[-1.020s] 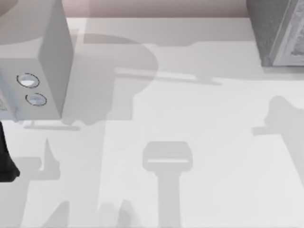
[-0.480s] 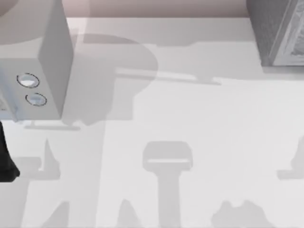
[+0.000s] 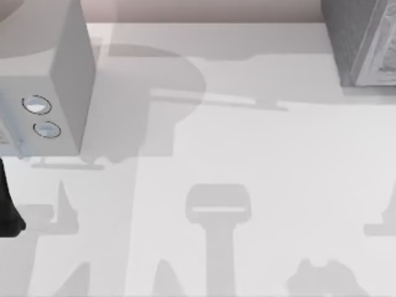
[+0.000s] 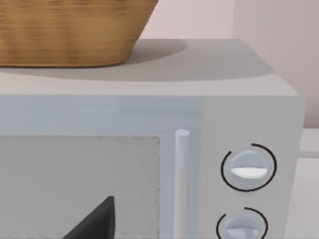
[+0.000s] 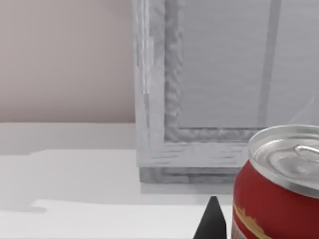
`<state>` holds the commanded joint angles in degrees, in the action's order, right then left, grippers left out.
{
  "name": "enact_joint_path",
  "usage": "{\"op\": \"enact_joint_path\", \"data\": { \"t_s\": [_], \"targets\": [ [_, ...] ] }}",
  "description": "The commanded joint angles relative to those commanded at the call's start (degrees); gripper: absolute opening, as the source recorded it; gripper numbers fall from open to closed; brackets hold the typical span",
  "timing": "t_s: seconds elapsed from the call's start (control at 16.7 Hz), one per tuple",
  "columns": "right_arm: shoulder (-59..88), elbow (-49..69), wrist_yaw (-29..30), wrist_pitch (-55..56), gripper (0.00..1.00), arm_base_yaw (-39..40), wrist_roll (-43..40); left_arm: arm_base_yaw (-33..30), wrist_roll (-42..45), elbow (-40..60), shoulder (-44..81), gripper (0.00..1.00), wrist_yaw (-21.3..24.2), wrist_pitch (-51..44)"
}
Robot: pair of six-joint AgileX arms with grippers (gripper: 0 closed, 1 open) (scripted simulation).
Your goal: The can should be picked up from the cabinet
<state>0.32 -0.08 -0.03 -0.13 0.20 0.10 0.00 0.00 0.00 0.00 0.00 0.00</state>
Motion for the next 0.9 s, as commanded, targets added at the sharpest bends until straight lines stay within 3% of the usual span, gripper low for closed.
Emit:
{"op": "enact_joint_path", "data": {
  "t_s": [0.24, 0.9],
  "targets": [
    [4.49, 2.20, -4.23, 4.29, 0.00, -3.36, -0.28, 0.00, 0.00, 0.00, 0.00, 1.00, 0.00, 0.00],
    [40.12, 13.89, -32.11, 27.63, 0.00, -22.30, -1.54, 0.00, 0.00, 0.00, 0.00, 1.00, 0.00, 0.00]
  ]
}}
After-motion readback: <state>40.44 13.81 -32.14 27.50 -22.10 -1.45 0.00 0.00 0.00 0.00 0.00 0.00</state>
